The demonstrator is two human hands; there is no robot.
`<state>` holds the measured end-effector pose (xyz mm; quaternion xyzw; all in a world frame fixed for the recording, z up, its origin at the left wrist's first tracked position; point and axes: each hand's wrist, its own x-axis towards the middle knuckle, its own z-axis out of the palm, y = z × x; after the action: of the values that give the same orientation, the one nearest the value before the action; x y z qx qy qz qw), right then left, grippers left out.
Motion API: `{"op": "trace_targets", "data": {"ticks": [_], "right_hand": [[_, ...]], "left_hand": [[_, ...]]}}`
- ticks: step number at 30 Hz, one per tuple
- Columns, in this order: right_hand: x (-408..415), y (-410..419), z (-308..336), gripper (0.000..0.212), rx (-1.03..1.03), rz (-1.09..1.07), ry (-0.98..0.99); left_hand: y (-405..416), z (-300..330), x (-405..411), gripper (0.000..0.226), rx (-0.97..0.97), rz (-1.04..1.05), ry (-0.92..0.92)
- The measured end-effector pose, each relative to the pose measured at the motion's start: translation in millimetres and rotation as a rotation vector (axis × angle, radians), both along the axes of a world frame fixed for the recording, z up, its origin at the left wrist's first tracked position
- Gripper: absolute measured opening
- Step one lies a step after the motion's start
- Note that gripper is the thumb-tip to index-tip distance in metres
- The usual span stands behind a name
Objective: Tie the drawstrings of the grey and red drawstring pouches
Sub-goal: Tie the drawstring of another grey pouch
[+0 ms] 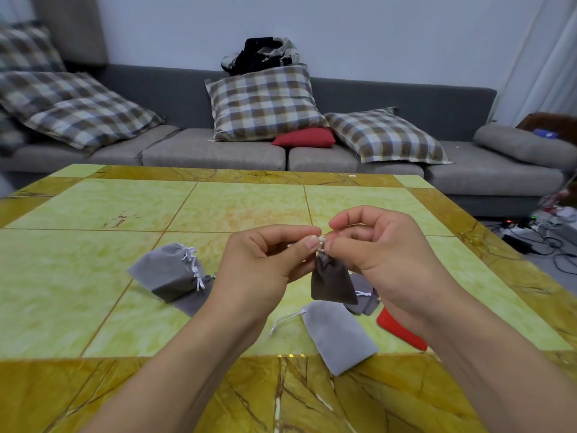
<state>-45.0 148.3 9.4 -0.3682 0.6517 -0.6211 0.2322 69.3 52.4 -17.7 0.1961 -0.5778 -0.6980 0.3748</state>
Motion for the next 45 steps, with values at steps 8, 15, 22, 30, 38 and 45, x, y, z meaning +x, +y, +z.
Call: {"op": "trace_targets", "data": {"ticks": [8, 15, 22, 30, 38, 45], "right_hand": [[-4, -1, 0, 0.027, 0.005, 0.165, -0.032], [-7, 0, -1, 0.027, -0.067, 0.248, -0.069], [-4, 0, -2, 0.031, -0.15, 0.275, -0.021], [-1, 0, 1, 0.03, -0.203, 0.265, 0.11], [1, 3, 4, 0.033, -0.294, 0.268, 0.042], [0, 1, 4, 0.032, -0.299, 0.299, 0.042]], "left_hand": [[-1, 1, 1, 0.013, 0.035, -0.022, 0.038], [-2, 5, 4, 0.014, 0.043, -0.027, 0.091], [0, 8, 5, 0.021, 0.044, -0.018, 0.11], [5, 10, 4, 0.015, -0.071, 0.074, 0.16], [9, 14, 4, 0.019, -0.085, 0.096, 0.217], [8, 16, 5, 0.02, -0.041, 0.062, 0.242]]}}
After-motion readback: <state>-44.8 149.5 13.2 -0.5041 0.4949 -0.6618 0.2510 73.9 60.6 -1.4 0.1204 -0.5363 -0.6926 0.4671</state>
